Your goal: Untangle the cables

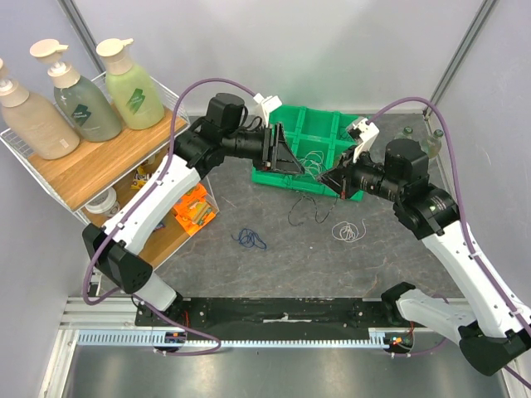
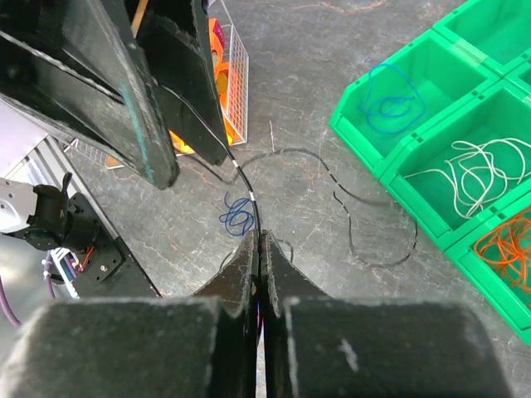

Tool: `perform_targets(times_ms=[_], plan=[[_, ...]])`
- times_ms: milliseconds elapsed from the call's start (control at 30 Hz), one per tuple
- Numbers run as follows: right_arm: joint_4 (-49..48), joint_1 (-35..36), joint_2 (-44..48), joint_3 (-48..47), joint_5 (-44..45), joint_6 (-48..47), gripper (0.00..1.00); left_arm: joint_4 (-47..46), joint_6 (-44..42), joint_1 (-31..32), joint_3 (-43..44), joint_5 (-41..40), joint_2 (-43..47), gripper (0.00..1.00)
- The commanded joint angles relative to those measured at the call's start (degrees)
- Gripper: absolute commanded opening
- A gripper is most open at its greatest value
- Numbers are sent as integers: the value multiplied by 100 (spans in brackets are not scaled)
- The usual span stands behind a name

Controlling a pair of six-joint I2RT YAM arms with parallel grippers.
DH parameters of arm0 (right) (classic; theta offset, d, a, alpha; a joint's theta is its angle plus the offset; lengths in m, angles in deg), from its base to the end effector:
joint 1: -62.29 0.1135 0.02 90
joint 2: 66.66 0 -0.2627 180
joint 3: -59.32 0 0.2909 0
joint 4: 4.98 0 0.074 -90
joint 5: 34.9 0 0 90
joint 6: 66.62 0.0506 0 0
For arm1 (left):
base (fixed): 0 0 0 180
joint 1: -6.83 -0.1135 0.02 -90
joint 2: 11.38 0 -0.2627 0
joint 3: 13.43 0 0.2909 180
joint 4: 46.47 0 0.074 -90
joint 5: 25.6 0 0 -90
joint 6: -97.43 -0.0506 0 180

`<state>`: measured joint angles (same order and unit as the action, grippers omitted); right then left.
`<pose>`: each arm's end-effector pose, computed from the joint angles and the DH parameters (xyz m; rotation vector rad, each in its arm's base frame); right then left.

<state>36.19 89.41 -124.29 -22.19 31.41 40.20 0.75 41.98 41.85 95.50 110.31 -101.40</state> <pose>0.2224 0.1367 0.4174 -0.4691 1.8918 0.9051 0.2997 -0.2544 0.4187 0.5690 2.2115 -1.5243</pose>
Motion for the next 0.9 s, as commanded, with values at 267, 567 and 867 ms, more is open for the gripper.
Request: perform_targets(times_ms=[267, 567, 867], plan=[[-159, 13, 173, 34, 83, 190, 0, -613, 61, -31, -343, -276, 766, 40], [-37, 13, 129, 271, 197, 103, 0, -815, -27, -31, -221, -618, 1092, 2], [-378, 812, -196, 597, 215, 181, 0, -1817, 281, -48, -45, -1724, 1250, 2]])
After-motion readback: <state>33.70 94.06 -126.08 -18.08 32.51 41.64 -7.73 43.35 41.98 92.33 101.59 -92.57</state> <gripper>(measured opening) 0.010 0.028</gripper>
